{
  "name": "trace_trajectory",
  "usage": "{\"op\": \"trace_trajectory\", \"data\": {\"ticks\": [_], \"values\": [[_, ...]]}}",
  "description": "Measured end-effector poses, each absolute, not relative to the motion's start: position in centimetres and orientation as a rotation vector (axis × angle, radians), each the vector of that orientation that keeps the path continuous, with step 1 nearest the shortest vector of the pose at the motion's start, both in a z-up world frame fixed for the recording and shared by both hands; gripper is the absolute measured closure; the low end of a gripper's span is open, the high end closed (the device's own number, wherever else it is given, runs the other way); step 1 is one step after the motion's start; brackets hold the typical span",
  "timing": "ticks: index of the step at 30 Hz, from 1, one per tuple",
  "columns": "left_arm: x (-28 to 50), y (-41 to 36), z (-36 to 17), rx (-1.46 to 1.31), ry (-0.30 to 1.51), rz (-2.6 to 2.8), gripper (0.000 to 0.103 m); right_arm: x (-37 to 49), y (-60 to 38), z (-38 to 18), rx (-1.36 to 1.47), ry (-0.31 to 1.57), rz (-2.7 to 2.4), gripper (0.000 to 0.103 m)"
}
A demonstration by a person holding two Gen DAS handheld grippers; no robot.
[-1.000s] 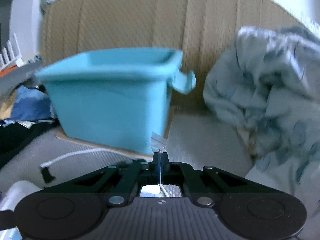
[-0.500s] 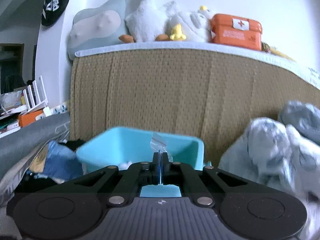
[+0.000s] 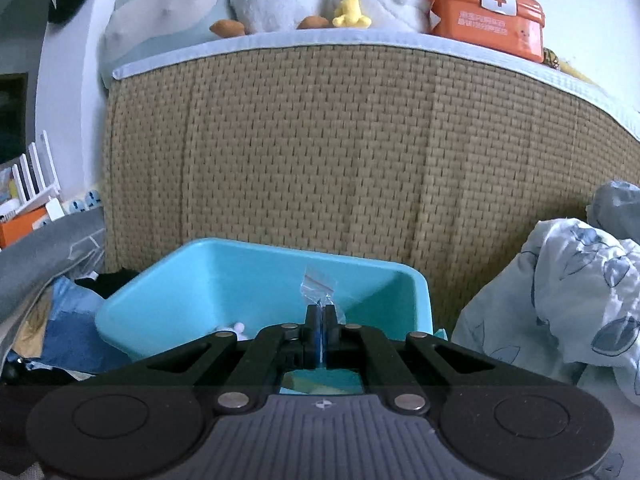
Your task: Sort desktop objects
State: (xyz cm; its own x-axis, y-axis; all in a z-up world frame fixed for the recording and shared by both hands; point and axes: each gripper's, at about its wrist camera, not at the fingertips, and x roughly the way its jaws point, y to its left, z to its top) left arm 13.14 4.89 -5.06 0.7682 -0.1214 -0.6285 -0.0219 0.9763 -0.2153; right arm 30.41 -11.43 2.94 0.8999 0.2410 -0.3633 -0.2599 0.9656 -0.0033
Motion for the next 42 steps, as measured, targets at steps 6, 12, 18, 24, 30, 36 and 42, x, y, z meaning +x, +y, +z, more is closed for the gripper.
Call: {"op": "trace_trajectory", "data": {"ticks": [6,12,18,24,30,36,42], "values": [[13.2,4.8,-5.2,-0.204,0.698,-0.05,0.034,30.7,-11.6,2.7,-0.028,0.377,0.26,0.101],[13.2,4.8,-5.3,-0.199,0.704,-0.041,0.034,30.7,-12.2,2.9,-0.005,0.375,0.264,0.099],[13.3,4.6,-5.3,-0.188,0.702,-0.038,0.034,27.2,-15.5,3.8,0.096,0.319,0.282,0.095],[13.1,4.1,-5.3,-0.158,0.691,-0.041,0.034,23.6,-18.3,2.8,0.104,0.311,0.283,0.095],[13.0,4.0,-5.1,-0.155,0.663,-0.027,0.032,20.6,-19.6,0.3,0.04,0.316,0.276,0.09],[13.0,3.7,-5.2,-0.149,0.644,-0.048,0.03,19.3,-20.3,-3.2,0.039,0.377,0.302,0.086],[12.9,3.6,-5.1,-0.15,0.622,-0.059,0.027,18.8,-21.1,-5.5,0.062,0.391,0.314,0.08]]}}
